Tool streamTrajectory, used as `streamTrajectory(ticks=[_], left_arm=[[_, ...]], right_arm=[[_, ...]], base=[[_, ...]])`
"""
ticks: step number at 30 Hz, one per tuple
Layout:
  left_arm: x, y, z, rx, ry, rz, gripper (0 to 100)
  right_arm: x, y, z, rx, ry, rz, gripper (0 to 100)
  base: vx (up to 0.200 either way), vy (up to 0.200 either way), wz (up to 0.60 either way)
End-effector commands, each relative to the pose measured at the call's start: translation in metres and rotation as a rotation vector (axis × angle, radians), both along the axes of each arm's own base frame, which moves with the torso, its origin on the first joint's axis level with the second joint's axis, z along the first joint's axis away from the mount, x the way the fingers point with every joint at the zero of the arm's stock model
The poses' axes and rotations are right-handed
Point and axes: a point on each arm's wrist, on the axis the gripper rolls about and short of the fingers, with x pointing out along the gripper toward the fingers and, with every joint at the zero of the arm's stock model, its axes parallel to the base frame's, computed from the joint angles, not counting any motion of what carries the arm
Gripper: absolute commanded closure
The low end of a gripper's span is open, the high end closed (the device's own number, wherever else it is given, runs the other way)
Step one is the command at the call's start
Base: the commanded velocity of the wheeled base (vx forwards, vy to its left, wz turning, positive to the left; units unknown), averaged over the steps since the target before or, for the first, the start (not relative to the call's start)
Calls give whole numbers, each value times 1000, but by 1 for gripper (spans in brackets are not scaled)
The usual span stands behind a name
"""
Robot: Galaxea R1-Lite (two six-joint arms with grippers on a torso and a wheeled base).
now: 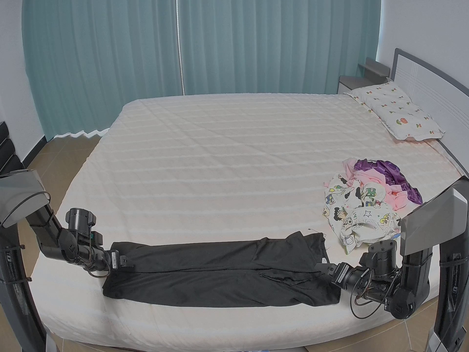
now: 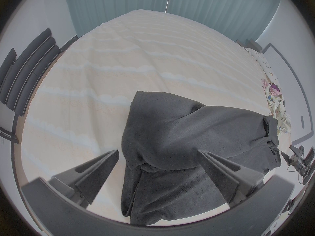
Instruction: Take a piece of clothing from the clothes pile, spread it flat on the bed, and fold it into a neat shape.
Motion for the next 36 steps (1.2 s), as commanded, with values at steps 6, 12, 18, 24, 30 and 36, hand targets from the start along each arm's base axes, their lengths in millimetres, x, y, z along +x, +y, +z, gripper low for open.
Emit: streamTrajectory(ticks=[6, 12, 18, 24, 30, 36], left_arm=[[1, -1, -9, -1, 24, -6, 0], [1, -5, -15, -3, 41, -18, 0], [1, -6, -16, -3, 42, -21, 100], [1, -5, -14, 6, 20, -16, 100], [2, -4, -12, 38, 9, 3, 100], [1, -5, -13, 38, 12, 4, 100]], right_arm=[[0, 0, 0, 2, -3, 1, 0], [0, 0, 1, 3, -6, -1, 0], [0, 0, 1, 2, -6, -2, 0], [0, 0, 1, 3, -6, -1, 0], [-1, -1, 1, 1, -1, -1, 0], [-1, -1, 2, 2, -3, -1, 0]], base=[[0, 0, 0], [0, 0, 0], [0, 0, 0], [0, 0, 0], [0, 0, 0], [0, 0, 0]])
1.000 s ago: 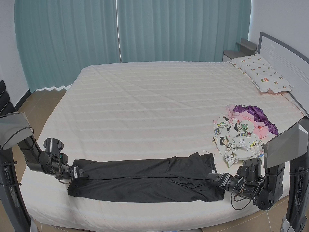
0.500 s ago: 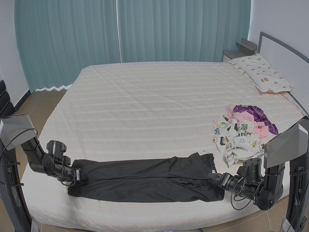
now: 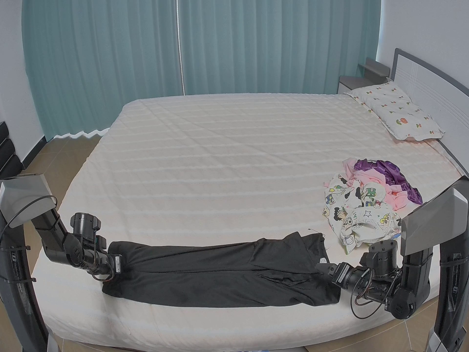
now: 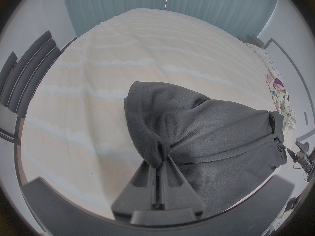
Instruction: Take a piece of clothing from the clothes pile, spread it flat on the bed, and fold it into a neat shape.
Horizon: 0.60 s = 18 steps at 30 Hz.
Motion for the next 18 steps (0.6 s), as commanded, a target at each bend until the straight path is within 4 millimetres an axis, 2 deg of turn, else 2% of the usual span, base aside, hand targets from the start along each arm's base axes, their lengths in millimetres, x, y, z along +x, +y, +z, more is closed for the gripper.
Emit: streamTrajectory(ticks=[1, 3, 9, 18], left_arm=[[-1, 0, 1, 0, 0, 1, 100], [-1, 0, 1, -1, 2, 1, 100], [-2, 1, 1, 0, 0, 4, 100], [5, 2, 5, -2, -49, 14, 100]], right_arm=[[0, 0, 1, 1, -1, 2, 0], [0, 0, 1, 0, -2, 1, 0], [0, 0, 1, 1, -5, 1, 0], [0, 0, 1, 2, -4, 2, 0]], base=[[0, 0, 0], [0, 0, 0], [-200, 0, 0], [0, 0, 0]])
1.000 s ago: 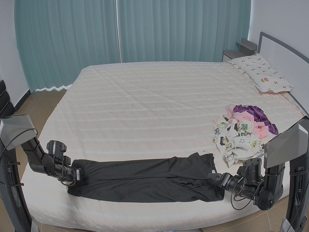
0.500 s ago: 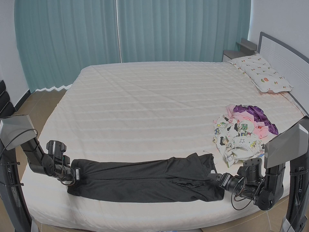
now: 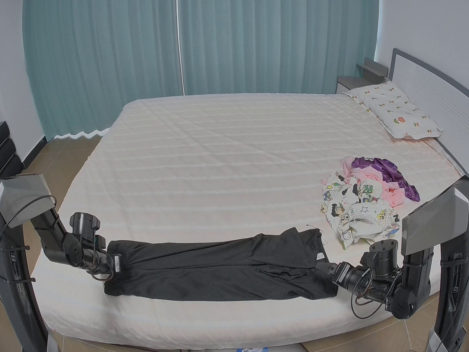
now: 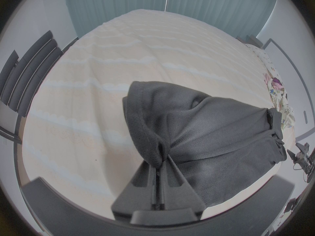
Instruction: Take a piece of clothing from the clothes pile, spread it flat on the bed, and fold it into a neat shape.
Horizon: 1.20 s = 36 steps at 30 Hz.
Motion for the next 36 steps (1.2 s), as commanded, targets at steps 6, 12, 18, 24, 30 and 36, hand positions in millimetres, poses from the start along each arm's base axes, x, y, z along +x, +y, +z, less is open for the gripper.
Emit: streamTrajectory(ticks=[6, 12, 18, 24, 30, 36], left_arm=[[5, -5, 6, -24, -41, 40, 100], [2, -17, 21, -29, -70, 26, 100], [2, -31, 31, -44, -93, 10, 100], [2, -35, 31, -38, -94, 5, 100], [2, -41, 33, -24, -101, 4, 100], [0, -50, 38, -27, -110, -10, 100]], right_arm=[[1, 0, 1, 1, -5, -1, 0], [1, 0, 1, 2, -6, 1, 0], [1, 0, 1, 2, -8, -2, 0], [1, 0, 1, 2, -6, -2, 0], [2, 0, 1, 3, -11, -4, 0], [2, 0, 1, 4, -10, -1, 0]], base=[[0, 0, 0], [0, 0, 0], [0, -200, 0], [0, -200, 0], [0, 0, 0], [0, 0, 0]])
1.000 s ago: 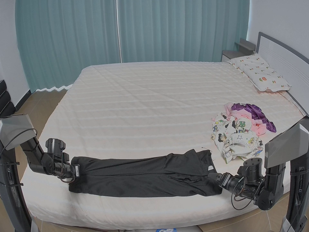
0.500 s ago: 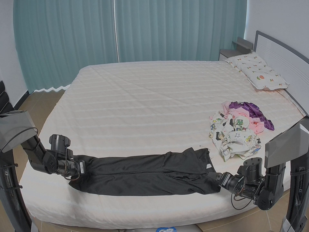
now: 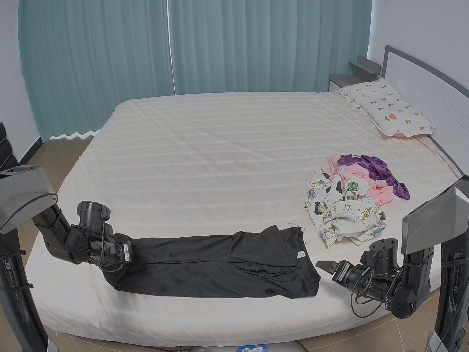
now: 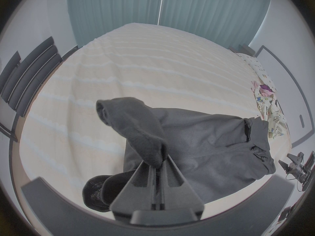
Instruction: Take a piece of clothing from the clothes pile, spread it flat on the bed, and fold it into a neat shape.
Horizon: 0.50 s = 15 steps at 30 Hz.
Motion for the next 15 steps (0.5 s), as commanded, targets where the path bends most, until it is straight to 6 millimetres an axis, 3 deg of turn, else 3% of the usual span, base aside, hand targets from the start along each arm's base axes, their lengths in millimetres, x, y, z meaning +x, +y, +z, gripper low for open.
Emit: streamTrajectory(ticks=[1, 15], left_arm=[[-1, -5, 4, 3, -11, -13, 100], [-2, -11, 4, 1, -12, -20, 100]], right_arm=[[0, 0, 0, 0, -1, 0, 0], [0, 0, 0, 0, 1, 3, 0]], base=[[0, 0, 0], [0, 0, 0]])
